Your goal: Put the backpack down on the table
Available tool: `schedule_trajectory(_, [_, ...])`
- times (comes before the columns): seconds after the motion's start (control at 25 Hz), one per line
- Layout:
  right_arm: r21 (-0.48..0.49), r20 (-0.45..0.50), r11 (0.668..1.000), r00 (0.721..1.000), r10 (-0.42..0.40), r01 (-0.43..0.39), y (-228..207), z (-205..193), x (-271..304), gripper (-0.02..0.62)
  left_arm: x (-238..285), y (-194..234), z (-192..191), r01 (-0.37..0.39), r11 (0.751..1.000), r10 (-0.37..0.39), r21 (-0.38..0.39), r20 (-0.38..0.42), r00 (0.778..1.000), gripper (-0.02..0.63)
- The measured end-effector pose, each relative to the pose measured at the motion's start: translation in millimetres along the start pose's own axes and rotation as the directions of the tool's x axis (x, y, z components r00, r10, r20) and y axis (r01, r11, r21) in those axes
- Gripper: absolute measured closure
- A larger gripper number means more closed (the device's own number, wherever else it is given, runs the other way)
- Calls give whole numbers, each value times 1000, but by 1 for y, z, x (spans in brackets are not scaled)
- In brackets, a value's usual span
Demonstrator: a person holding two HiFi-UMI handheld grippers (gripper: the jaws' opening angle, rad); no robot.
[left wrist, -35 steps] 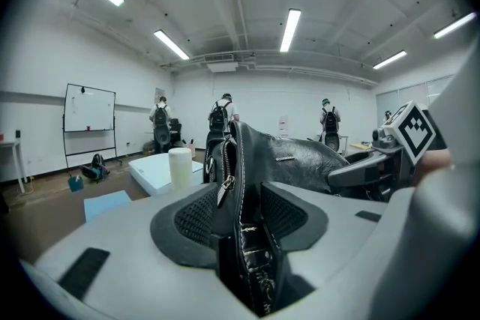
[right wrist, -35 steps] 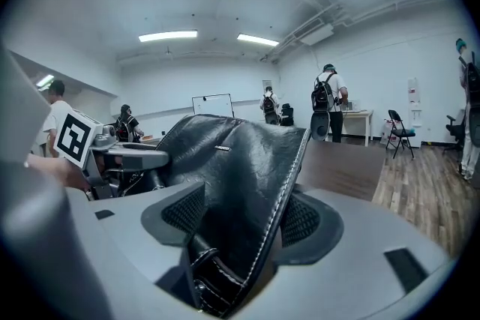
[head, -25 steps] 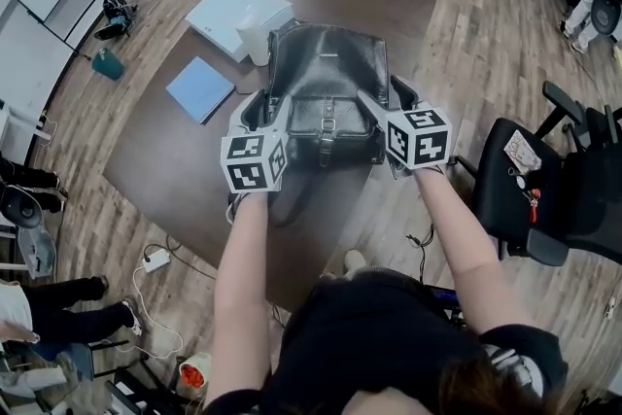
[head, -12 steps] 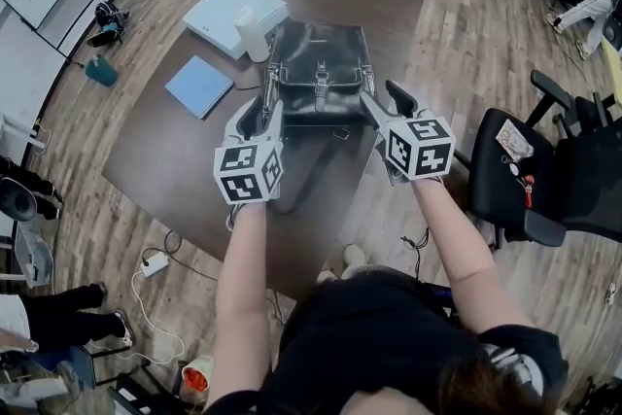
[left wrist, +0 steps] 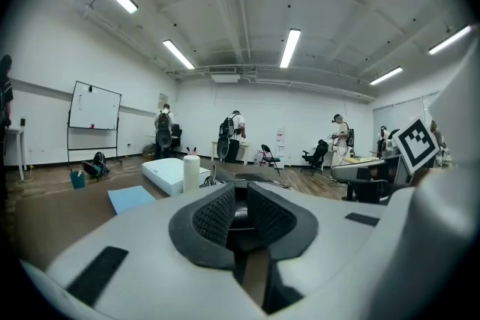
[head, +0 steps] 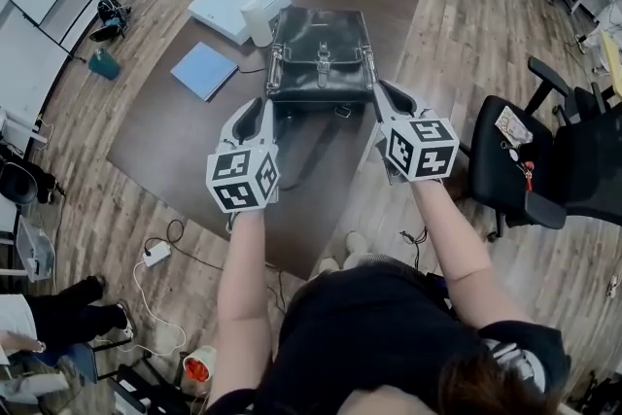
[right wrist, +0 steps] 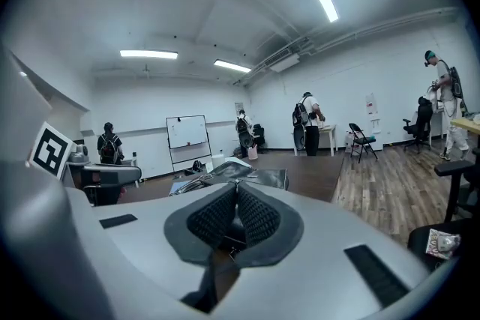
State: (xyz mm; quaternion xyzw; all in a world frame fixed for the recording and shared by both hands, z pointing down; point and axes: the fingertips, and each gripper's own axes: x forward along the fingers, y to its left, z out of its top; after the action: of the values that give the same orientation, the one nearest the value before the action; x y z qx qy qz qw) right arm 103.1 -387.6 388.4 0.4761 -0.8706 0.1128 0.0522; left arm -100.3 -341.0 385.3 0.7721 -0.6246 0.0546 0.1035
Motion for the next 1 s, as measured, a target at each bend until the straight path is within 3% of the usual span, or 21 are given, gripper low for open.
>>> schedule_trajectory(1.0, [24,-59,999,998,-24,25,38,-37,-63,579,-88,1,-45,-61,998,60,-34,-26,998,549])
